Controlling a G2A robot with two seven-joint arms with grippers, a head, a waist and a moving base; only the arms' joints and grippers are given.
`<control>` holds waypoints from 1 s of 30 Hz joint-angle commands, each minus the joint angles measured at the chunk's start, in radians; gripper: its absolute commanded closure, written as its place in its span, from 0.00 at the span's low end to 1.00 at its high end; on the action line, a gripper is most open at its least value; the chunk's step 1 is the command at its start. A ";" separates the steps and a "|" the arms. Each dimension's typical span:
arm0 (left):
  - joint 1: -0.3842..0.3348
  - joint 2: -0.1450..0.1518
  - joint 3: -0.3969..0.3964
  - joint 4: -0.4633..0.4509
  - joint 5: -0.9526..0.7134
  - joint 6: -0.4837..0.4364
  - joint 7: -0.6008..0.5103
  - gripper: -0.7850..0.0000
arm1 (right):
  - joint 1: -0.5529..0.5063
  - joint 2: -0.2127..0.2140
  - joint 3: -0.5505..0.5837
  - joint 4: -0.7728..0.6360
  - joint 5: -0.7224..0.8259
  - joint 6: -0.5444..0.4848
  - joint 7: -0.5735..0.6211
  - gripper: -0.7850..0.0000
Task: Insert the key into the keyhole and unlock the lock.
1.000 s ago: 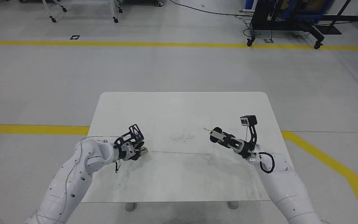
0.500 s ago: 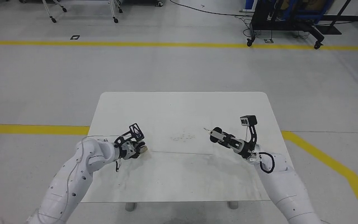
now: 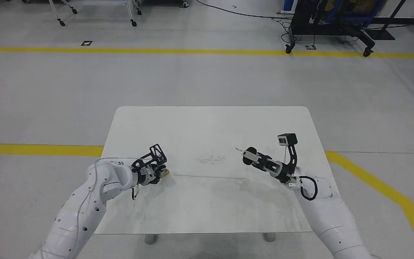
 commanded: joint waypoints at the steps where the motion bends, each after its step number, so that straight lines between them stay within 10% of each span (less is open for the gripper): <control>1: 0.011 0.004 -0.012 -0.014 -0.008 0.000 0.001 1.00 | 0.000 0.000 0.000 0.000 0.000 0.000 0.000 1.00; 25: 0.024 -0.003 -0.016 -0.028 -0.072 0.123 0.079 1.00 | 0.000 0.000 0.000 0.000 0.000 0.000 0.000 1.00; 30: 0.005 -0.021 -0.019 0.128 -0.593 0.020 0.095 1.00 | 0.015 -0.008 -0.032 -0.005 0.035 0.054 -0.051 1.00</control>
